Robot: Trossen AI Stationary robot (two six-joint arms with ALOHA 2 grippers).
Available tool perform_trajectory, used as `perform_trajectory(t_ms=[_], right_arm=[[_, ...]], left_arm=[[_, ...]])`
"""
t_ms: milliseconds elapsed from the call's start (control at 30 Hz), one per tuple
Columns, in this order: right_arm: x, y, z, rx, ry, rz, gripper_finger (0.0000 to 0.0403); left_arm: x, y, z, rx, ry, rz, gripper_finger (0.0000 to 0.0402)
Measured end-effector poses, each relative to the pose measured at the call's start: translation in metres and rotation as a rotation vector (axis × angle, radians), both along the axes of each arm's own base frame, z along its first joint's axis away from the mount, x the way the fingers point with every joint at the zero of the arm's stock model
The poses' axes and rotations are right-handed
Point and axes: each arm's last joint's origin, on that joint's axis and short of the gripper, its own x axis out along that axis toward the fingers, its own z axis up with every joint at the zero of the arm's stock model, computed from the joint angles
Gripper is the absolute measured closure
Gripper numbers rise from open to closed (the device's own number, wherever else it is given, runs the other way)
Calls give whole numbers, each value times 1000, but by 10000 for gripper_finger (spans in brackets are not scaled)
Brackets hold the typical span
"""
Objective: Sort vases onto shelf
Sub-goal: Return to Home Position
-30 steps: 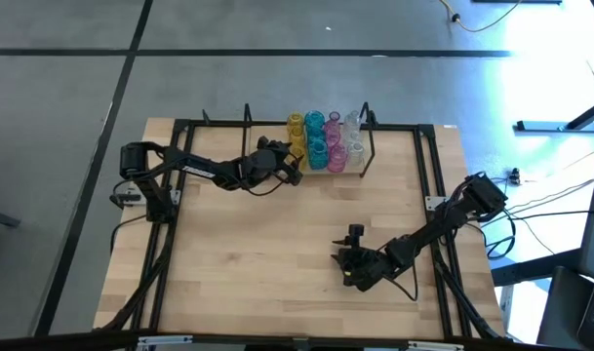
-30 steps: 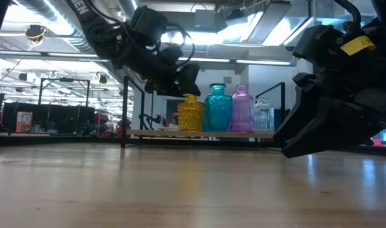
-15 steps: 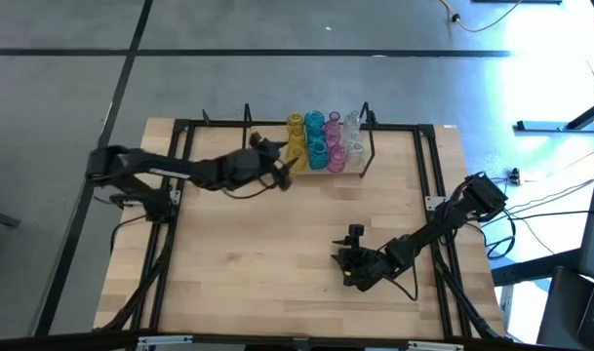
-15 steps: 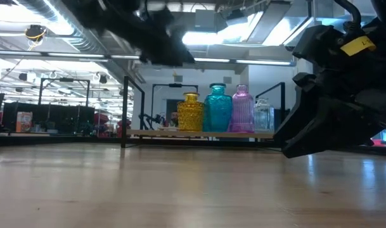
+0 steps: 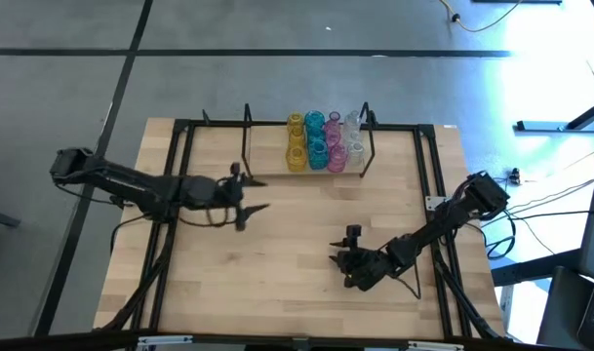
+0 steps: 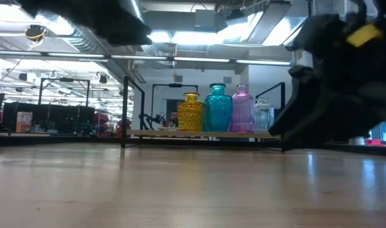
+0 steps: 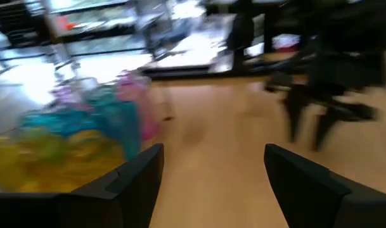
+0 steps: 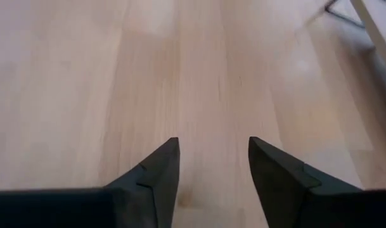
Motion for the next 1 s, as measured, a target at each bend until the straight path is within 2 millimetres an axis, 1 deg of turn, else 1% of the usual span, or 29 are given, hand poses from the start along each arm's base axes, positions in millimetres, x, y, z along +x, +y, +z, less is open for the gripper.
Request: perform_trajectory(t_ms=[100,233,400,533,633,700,767,900,1000], right_arm=[[1,-6,17,19,-9,42,252],[5,-27,46,102,-9,109,298],[10,-66,79,226,-38,224,349],[8,-96,100,281,-114,288,376],[-3,-113,102,326,-168,331,390],[-15,-123,98,349,-208,334,397],[-28,-130,93,374,-252,298,401],[-54,-138,84,420,-339,192,400],[-73,-140,79,453,-387,150,398]], left_arm=[[-17,-7,-15,-37,-72,-124,134],[-32,-12,-28,-61,-144,-237,134],[-37,-16,-33,-63,-146,-262,134],[-36,-18,-35,-57,-134,-249,134],[-36,-20,-35,-57,-135,-258,135],[-37,-20,-35,-52,-133,-262,138],[-36,-19,-35,-50,-132,-257,142],[-37,-19,-36,-26,-122,-258,144],[-36,-19,-36,-25,-125,-257,145]])
